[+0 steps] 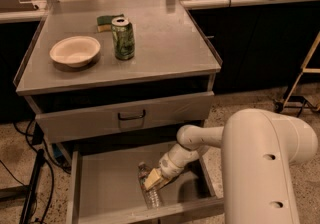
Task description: Place water bottle into middle drawer
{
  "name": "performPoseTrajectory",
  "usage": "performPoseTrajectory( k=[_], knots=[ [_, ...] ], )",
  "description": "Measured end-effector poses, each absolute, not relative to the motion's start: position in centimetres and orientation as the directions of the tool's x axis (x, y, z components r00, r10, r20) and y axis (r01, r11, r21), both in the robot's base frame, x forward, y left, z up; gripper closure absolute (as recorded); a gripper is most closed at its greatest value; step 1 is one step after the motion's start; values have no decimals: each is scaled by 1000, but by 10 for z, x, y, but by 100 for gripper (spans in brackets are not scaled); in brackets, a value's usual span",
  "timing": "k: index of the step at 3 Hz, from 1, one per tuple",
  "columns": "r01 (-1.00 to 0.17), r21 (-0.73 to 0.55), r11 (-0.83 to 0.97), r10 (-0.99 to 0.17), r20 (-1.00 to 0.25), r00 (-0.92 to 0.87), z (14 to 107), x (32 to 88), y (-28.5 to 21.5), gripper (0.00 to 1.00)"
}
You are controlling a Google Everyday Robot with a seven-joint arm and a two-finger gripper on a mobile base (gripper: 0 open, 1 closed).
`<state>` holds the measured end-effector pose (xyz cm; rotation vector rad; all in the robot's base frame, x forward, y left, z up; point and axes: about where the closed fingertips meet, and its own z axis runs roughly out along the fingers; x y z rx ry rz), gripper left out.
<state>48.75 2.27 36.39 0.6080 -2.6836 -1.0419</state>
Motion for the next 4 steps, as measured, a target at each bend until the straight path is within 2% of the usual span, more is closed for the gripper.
performPoseTrajectory(
  k=[3, 4],
  knots=[
    [-303, 681, 667, -443, 36, -896, 364, 487, 23, 13],
    [-303, 681, 667, -444, 36, -896, 364, 487, 23, 0]
  ],
)
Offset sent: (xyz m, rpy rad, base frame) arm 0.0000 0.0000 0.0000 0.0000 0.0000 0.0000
